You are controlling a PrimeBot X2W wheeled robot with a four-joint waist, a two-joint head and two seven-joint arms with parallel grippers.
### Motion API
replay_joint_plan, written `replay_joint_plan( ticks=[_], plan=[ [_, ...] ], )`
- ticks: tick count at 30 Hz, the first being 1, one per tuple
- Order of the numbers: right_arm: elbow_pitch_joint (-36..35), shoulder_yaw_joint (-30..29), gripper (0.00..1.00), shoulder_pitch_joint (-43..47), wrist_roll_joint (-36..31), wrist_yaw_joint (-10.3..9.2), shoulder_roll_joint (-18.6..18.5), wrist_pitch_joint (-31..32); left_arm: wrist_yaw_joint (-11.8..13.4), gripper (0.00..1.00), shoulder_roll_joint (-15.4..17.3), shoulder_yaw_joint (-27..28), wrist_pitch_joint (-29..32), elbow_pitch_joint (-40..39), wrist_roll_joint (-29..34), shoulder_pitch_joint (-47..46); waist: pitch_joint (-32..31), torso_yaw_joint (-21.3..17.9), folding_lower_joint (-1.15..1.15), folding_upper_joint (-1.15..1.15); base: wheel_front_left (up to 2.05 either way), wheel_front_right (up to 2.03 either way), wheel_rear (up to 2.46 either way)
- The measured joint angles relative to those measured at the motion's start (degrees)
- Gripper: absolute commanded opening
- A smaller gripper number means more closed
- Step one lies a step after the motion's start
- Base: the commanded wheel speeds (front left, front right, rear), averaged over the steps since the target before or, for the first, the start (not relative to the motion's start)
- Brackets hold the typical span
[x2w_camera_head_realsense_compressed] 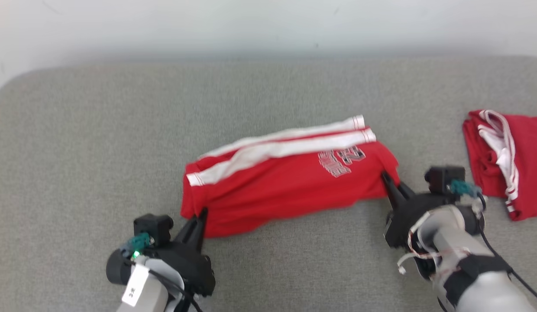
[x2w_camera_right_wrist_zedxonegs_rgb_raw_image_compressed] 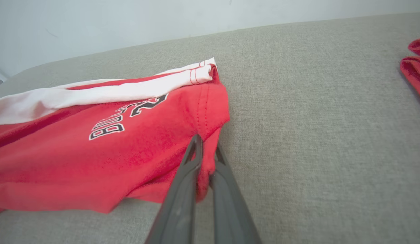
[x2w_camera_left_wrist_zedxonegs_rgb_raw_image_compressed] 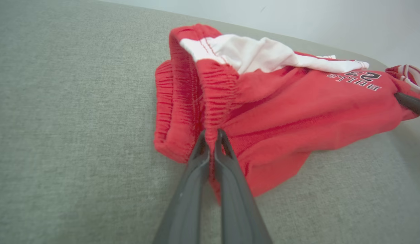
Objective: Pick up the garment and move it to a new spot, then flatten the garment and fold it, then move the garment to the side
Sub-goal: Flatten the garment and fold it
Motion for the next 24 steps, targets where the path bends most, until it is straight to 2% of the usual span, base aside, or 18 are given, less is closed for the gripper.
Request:
replay_joint_plan(
  ticks=[8,13,24],
  plan=[
    [-4.7,0.1,0.0,8.6,2.5,0.09,-2.0,-0.5,-0.9,0.0,0.4,-0.8,0.4,-2.9,-1.1,6.7,-5.2,-0.8,-0.01,0.0,0.0,0.0,0.0],
    [-9.3,0.9,0.0,16.1,3.5,0.16,-2.2,-0.5,-1.0,0.0,2.1,-0.9,1.4,-5.1,-1.6,12.3,-8.7,-2.1,-0.01,0.0,0.0,0.0,0.0],
    [-16.5,-0.3,0.0,25.7,4.7,0.16,-4.2,-0.5,-1.3,0.0,3.3,-1.0,4.1,-10.2,-4.2,17.3,-11.6,-6.0,0.0,-0.01,0.0,0.0,0.0]
  ],
)
